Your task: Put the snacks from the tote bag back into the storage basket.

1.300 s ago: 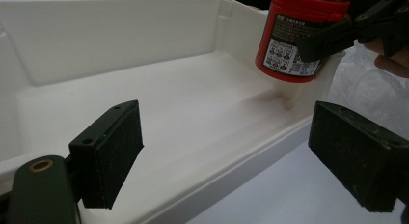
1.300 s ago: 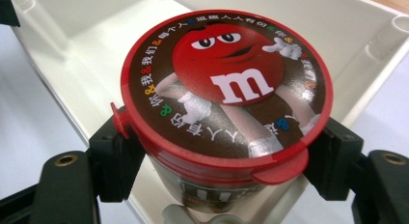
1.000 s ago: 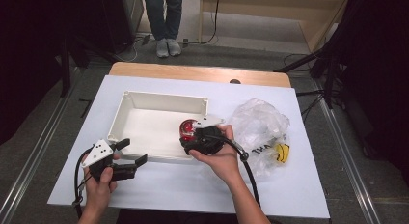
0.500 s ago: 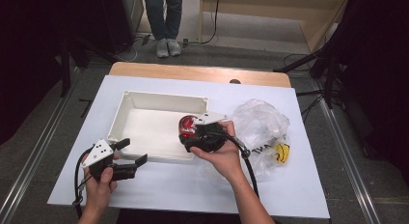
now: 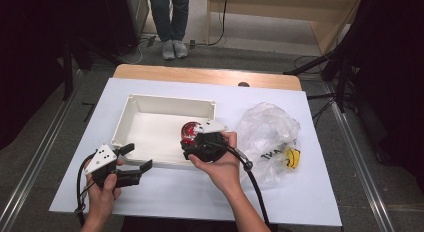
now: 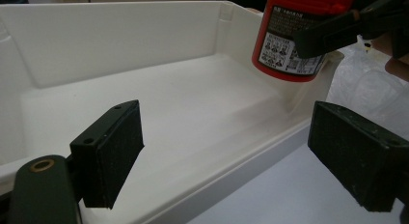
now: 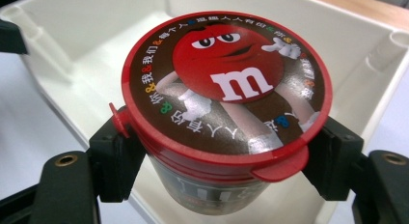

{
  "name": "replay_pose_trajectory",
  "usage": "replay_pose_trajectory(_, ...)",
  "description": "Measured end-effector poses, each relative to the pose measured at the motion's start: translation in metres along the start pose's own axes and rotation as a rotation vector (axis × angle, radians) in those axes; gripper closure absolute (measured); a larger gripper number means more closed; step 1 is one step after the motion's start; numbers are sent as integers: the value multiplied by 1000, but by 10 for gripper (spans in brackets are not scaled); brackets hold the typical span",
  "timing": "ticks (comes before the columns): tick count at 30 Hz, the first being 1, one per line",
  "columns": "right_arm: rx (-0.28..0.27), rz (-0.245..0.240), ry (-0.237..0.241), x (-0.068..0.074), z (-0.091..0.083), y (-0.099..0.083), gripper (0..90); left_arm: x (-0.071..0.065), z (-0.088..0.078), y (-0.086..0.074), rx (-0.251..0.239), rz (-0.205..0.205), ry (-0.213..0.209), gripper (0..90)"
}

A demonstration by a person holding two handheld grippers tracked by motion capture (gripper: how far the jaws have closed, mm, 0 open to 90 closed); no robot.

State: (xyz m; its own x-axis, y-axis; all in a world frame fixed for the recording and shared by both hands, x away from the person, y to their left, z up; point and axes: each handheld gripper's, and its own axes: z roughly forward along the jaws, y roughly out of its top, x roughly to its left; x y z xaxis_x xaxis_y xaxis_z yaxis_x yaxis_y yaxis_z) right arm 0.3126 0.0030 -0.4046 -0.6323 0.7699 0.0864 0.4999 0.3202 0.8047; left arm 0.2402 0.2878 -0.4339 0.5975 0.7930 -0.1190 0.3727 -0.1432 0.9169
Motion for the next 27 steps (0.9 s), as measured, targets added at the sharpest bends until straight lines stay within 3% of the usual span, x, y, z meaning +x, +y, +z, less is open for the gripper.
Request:
replay_pose_trajectory(4,15,11,-8,-2,3,-3,260,1,0,0,-2,-2,-1,126)
replay_pose_trajectory(27,82,-66,8,-3,17,-11,258,1,0,0,-2,-2,0,127)
